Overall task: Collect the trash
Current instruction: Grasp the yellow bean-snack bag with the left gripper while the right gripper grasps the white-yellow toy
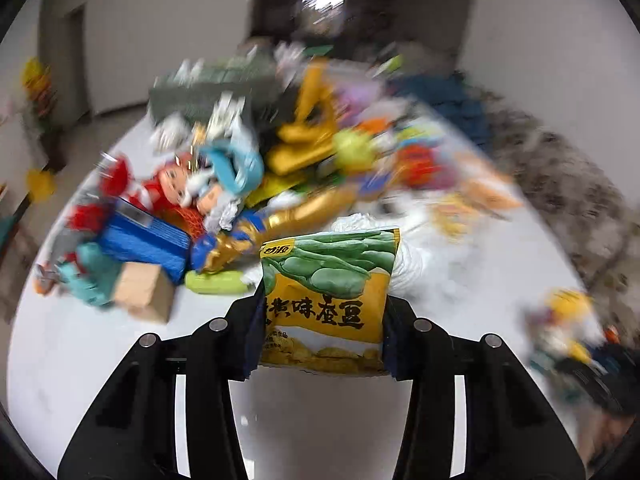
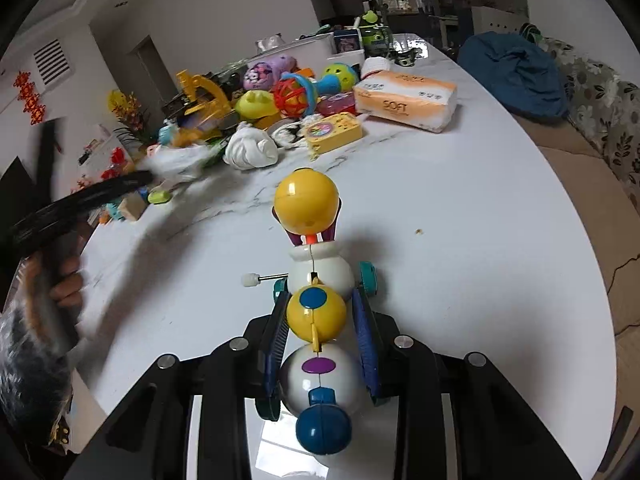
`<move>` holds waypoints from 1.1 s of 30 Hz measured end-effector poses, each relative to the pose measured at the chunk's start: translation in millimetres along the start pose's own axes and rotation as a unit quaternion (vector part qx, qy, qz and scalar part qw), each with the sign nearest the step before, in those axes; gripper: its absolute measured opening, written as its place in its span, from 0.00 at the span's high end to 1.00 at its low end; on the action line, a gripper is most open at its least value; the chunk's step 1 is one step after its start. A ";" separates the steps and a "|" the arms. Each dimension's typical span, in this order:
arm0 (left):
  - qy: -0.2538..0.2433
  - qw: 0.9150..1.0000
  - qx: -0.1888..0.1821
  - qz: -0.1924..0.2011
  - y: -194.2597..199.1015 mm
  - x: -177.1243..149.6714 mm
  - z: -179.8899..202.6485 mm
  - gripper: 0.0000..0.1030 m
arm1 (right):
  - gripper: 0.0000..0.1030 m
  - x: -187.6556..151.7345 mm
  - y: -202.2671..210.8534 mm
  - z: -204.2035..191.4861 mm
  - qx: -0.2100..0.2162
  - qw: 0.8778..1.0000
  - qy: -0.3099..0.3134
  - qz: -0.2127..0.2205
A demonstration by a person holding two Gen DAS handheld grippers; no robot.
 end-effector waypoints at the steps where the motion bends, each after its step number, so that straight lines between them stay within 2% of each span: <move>1: -0.012 1.000 0.001 0.009 16.8 -4.4 1.6 0.56 | 0.69 -2.3 0.5 -2.8 0.001 1.000 0.002 -0.001; 2: -0.019 1.000 0.011 0.004 31.4 -14.2 0.0 0.56 | 0.69 -6.6 0.0 -8.3 0.005 1.000 0.004 -0.004; 3: -0.005 1.000 0.004 -0.006 40.8 -23.0 -1.1 0.56 | 0.69 -9.1 0.2 -11.9 0.009 1.000 0.003 -0.005; 4: 0.010 1.000 -0.026 0.000 55.1 -29.7 2.7 0.56 | 0.69 -13.5 1.3 -19.1 0.018 1.000 0.003 -0.007; 5: 0.002 0.999 -0.040 0.026 79.9 -35.9 8.4 0.56 | 0.69 -17.7 3.3 -25.9 0.025 1.000 0.006 -0.008; 8: -0.066 0.996 0.020 0.056 120.8 -63.6 17.9 0.56 | 0.69 -36.9 10.0 -48.6 0.041 0.999 0.022 -0.012; 11: -0.109 0.991 0.018 0.073 156.6 -98.5 30.7 0.56 | 0.69 -67.3 19.5 -79.6 0.067 0.996 0.052 -0.029; 14: -0.140 0.988 0.010 0.068 180.7 -135.2 37.6 0.56 | 0.69 -105.4 33.1 -111.0 0.096 0.990 0.093 -0.051; 17: -0.156 0.987 -0.023 0.037 195.3 -180.0 46.2 0.55 | 0.69 -152.8 46.8 -136.4 0.124 0.980 0.134 -0.084; 19: -0.172 0.985 -0.028 0.010 191.9 -209.3 48.9 0.55 | 0.69 -188.2 49.6 -148.0 0.138 0.971 0.153 -0.120; 21: -0.181 0.982 -0.035 -0.033 182.1 -246.3 48.6 0.55 | 0.69 -217.5 45.0 -152.9 0.140 0.963 0.171 -0.152; 24: -0.181 0.977 -0.061 -0.092 153.6 -295.8 47.4 0.54 | 0.69 -260.9 20.0 -150.3 0.119 0.952 0.195 -0.205; 25: -0.176 0.975 -0.073 -0.112 140.6 -311.0 46.2 0.48 | 0.68 -277.5 1.8 -147.1 0.101 0.948 0.207 -0.220; 26: -0.167 0.973 -0.079 -0.135 123.9 -329.6 43.4 0.38 | 0.56 -287.1 -14.1 -144.6 0.088 0.946 0.218 -0.223; 28: -0.151 0.971 -0.085 -0.166 95.4 -355.2 38.1 0.25 | 0.39 -302.9 -47.2 -137.8 0.063 0.940 0.239 -0.233; 31: -0.115 0.968 -0.097 -0.203 66.6 -379.5 31.2 0.25 | 0.48 -316.1 -70.6 -128.4 0.032 0.932 0.257 -0.253; 33: -0.099 0.970 -0.096 -0.198 70.9 -375.4 27.5 0.25 | 0.48 -308.4 -54.0 -132.7 0.046 0.933 0.260 -0.244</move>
Point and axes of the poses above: each gripper's, at about its wrist camera, not at the fingertips, and y roughly against the way its jaws point, z to its right, x to its top, the point moved 10 cm from there along -y, roughly the way its jaws point, and after that the axes turned 14 degrees about -y, right-handed, at the moved point
